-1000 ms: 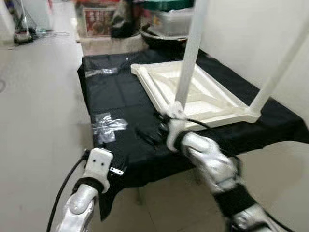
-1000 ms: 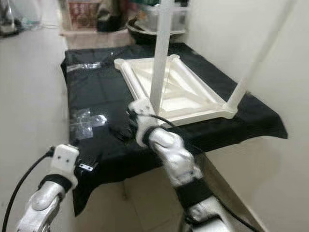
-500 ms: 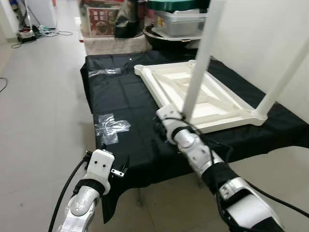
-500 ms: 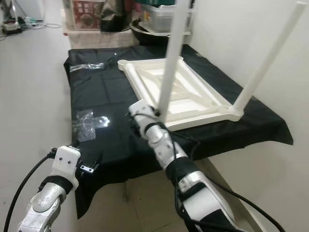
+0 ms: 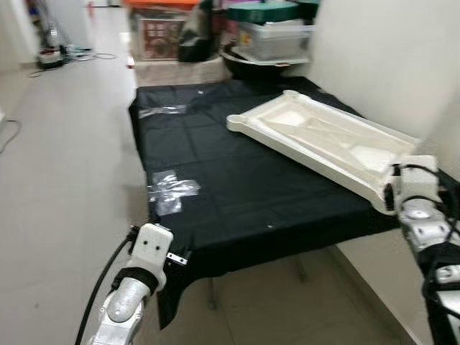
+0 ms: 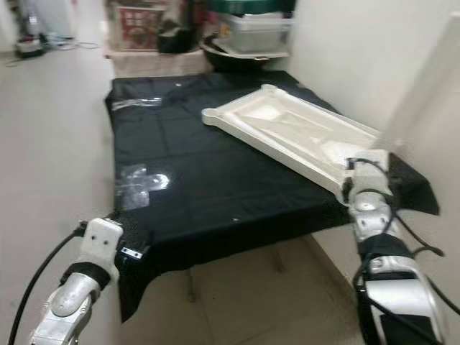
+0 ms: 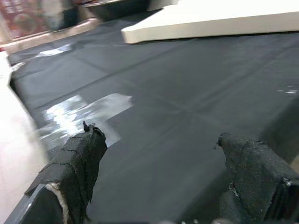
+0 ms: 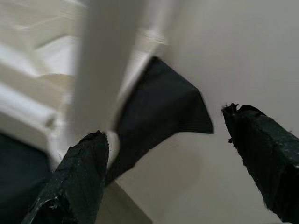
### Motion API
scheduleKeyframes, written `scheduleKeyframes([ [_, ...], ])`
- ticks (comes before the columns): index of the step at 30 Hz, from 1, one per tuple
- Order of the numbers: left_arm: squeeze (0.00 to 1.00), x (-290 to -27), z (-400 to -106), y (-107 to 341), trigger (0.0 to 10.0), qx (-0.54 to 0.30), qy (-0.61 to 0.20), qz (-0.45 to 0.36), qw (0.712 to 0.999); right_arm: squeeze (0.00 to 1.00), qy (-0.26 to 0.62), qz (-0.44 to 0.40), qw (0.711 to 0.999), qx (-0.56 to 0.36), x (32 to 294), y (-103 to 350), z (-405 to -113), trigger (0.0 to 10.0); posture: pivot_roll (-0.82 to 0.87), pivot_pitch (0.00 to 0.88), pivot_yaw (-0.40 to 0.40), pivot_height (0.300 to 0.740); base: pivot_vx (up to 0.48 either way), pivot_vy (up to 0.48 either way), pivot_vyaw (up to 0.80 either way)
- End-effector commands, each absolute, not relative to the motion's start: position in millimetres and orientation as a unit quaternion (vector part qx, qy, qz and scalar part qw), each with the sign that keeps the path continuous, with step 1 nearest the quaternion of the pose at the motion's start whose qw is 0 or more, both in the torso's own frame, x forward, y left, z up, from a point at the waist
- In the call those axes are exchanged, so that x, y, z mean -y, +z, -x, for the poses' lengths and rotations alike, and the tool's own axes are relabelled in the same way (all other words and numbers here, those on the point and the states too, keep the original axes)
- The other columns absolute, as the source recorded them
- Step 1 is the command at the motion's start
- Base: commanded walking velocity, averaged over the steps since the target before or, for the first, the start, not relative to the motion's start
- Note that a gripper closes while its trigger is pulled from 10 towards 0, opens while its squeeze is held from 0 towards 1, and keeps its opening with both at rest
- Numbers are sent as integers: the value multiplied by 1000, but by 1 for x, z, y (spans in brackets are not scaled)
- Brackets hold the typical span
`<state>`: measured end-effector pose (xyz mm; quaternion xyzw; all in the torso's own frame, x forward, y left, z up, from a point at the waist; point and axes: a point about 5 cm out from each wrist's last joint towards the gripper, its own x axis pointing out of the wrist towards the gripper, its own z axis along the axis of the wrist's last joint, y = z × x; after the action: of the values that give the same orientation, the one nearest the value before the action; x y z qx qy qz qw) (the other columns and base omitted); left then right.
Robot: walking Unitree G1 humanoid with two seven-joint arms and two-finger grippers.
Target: Building children table
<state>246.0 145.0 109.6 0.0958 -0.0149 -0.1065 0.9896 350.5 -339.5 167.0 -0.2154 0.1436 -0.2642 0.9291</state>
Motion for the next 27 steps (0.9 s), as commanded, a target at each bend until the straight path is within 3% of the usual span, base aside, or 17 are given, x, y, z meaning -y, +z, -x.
scheduleKeyframes([
  [1, 0, -144, -247, 104, 10000, 2, -107, -95, 990, 0, -198, 184, 958, -98, 311, 175, -368, 10000, -6, 0, -58, 740, 0, 0, 0],
  [2, 0, -143, -248, 105, 10000, 4, -109, -96, 989, 0, -110, 162, 978, -74, 269, 171, -380, 10000, 0, 0, -61, 740, 0, 0, 0],
  [3, 0, -143, -248, 105, 10000, 4, -109, -96, 989, 0, -110, 162, 978, -74, 269, 171, -380, 10000, 0, 0, -61, 740, 0, 0, 0],
  [5, 0, -142, -251, 110, 10000, 14, -107, -96, 990, 0, 55, 125, 990, -41, 191, 160, -389, 10000, 19, 0, -69, 740, 0, 0, 0],
  [6, 0, -142, -251, 110, 10000, 14, -107, -96, 990, 0, 55, 125, 990, -41, 191, 160, -389, 10000, 19, 0, -69, 740, 0, 0, 0],
  [7, 0, -143, -251, 112, 10000, 18, -104, -95, 990, 0, 99, 117, 988, -33, 170, 158, -387, 10000, 19, 0, -69, 740, 0, 0, 0],
  [11, 0, -143, -251, 112, 10000, 18, -104, -95, 990, 0, 99, 117, 988, -33, 170, 158, -387, 10000, 19, 0, -69, 740, 0, 0, 0],
  [12, 0, -148, -251, 121, 10000, 37, -81, -71, 993, 0, 182, 96, 978, -21, 131, 153, -378, 10000, 39, 0, -79, 740, 0, 0, 0],
  [13, 0, -148, -251, 121, 10000, 37, -81, -71, 993, 0, 182, 96, 978, -21, 131, 153, -378, 10000, 39, 0, -79, 740, 0, 0, 0],
  [14, 0, -153, -252, 128, 10000, 55, -60, -65, 995, 0, 244, 81, 966, -10, 102, 151, -366, 10000, 40, 0, -79, 740, 0, 0, 0],
  [16, 0, -153, -252, 128, 10000, 55, -60, -65, 995, 0, 244, 81, 966, -10, 102, 151, -366, 10000, 40, 0, -79, 740, 0, 0, 0],
  [17, 0, -157, -253, 132, 10000, 54, -48, -65, 995, 0, 279, 71, 958, -1, 85, 150, -358, 10000, 37, 0, -78, 740, 0, 0, 0],
  [19, 0, -161, -256, 140, 10000, 73, -30, -58, 995, 0, 285, 67, 956, 8, 78, 151, -355, 10000, 34, 0, -65, 740, 229, 0, 0],
  [27, 0, -163, -263, 158, 10000, 114, -8, -42, 993, 0, 253, 61, 965, 8, 81, 151, -360, 10000, 33, 0, -55, 740, 477, 0, 473],
])
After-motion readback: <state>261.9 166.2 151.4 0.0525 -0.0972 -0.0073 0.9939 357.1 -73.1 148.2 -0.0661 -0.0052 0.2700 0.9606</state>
